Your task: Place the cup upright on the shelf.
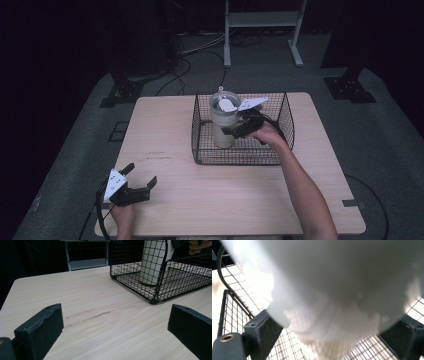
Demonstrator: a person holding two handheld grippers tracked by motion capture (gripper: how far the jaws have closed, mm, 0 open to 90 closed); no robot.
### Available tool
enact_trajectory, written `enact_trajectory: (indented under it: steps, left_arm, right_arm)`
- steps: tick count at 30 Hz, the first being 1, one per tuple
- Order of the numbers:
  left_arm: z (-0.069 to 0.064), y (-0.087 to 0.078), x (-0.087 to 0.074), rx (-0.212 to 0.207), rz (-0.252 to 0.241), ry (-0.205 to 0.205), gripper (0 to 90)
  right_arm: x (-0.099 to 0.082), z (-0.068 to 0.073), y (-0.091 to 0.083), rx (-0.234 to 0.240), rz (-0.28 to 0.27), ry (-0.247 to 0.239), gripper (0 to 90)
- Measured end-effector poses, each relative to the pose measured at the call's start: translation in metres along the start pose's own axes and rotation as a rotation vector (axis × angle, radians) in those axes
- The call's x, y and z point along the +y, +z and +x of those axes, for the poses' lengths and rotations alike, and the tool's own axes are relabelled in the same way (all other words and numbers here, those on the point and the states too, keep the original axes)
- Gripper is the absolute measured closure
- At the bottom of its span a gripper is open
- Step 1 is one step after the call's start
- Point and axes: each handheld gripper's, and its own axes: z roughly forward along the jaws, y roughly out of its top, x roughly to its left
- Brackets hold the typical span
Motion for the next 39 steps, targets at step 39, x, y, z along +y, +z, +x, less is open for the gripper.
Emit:
enact_trajectory:
  steps: [39]
  left_arm:
    - [-0.001, 0.000, 0.000, 0.000, 0.005, 0.009, 0.0]
  right_arm:
    - [0.019, 0.004, -0.088, -0.135, 0.041, 0.030, 9.1]
